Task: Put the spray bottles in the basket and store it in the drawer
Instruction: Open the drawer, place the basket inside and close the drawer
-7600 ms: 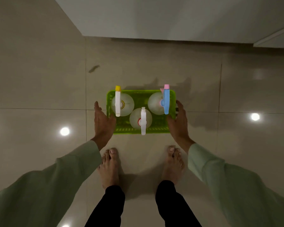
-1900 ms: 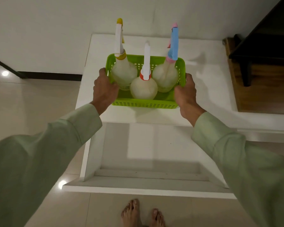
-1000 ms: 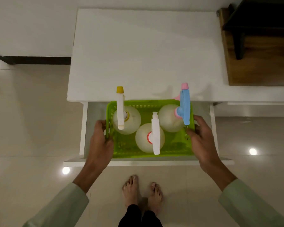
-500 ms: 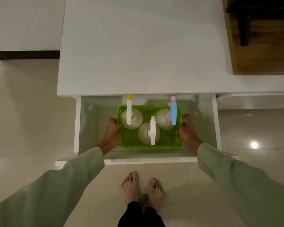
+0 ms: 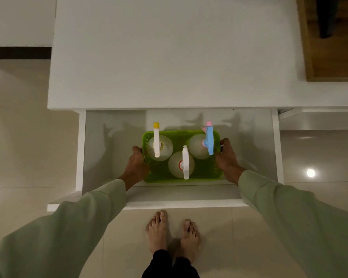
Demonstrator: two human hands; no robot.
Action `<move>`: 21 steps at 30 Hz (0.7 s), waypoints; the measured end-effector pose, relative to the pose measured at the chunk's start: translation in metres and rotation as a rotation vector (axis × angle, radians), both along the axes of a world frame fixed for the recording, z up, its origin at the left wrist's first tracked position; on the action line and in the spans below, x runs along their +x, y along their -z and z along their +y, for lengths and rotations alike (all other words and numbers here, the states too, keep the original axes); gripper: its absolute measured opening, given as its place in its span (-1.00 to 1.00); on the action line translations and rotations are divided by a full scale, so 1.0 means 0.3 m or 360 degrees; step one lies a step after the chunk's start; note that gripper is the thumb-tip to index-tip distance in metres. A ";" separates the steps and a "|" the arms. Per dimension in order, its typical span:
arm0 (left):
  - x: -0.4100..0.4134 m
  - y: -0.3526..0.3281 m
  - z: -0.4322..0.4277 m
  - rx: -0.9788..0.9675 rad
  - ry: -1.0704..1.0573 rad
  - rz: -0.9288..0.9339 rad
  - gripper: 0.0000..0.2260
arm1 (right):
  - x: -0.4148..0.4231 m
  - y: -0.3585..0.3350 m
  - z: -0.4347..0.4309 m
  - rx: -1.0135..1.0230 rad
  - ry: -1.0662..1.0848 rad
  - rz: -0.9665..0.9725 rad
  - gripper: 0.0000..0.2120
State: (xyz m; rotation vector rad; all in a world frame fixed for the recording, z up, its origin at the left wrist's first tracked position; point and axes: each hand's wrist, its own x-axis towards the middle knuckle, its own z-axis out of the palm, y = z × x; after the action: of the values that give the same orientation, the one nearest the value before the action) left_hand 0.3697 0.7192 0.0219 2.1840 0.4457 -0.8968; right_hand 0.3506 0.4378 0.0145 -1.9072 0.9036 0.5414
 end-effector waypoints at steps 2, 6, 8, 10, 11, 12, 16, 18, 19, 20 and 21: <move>0.004 0.004 0.001 0.0003 0.0012 0.0031 -0.71 | -0.004 0.012 -0.001 0.0009 -0.0015 0.0027 -0.92; 0.006 -0.006 0.006 -0.0032 0.0006 0.0110 -0.63 | -0.004 0.015 -0.005 0.0054 -0.0014 0.0087 -0.85; 0.004 -0.030 0.006 -0.0075 -0.0006 0.0152 -0.46 | -0.006 -0.002 -0.010 0.0092 -0.0048 0.0174 -0.74; -0.011 -0.071 0.001 -0.0102 -0.0037 0.0164 -0.30 | -0.011 -0.037 -0.013 0.0088 -0.0059 0.0276 -0.54; -0.025 -0.102 -0.001 -0.0084 -0.0053 0.0128 -0.27 | -0.016 -0.071 -0.013 0.0061 -0.0043 0.0306 -0.47; -0.043 -0.141 -0.001 -0.0049 -0.0049 0.0069 -0.29 | -0.026 -0.118 -0.008 0.0023 -0.0034 0.0310 -0.44; -0.181 -0.341 -0.006 -0.0026 0.0189 -0.0274 -0.58 | -0.145 -0.343 0.043 -0.0151 -0.0313 0.0040 -0.56; -0.273 -0.435 -0.014 -0.0018 0.0371 -0.0410 -0.60 | -0.243 -0.434 0.082 -0.0262 -0.0622 -0.0153 -0.57; -0.317 -0.469 -0.018 0.0029 0.0506 -0.0471 -0.57 | -0.285 -0.468 0.098 -0.0286 -0.0794 -0.0215 -0.56; -0.351 -0.488 -0.022 0.0094 0.0673 -0.0525 -0.52 | -0.319 -0.488 0.108 -0.0286 -0.0987 -0.0250 -0.55; -0.375 -0.494 -0.023 0.0156 0.0834 -0.0564 -0.48 | -0.341 -0.497 0.112 -0.0296 -0.1217 -0.0259 -0.54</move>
State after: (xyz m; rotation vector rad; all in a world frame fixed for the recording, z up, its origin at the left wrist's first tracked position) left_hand 0.2572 0.7122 0.1702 2.5341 -0.2737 -0.7310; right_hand 0.2483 0.4713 0.1638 -2.4121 0.0871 0.7425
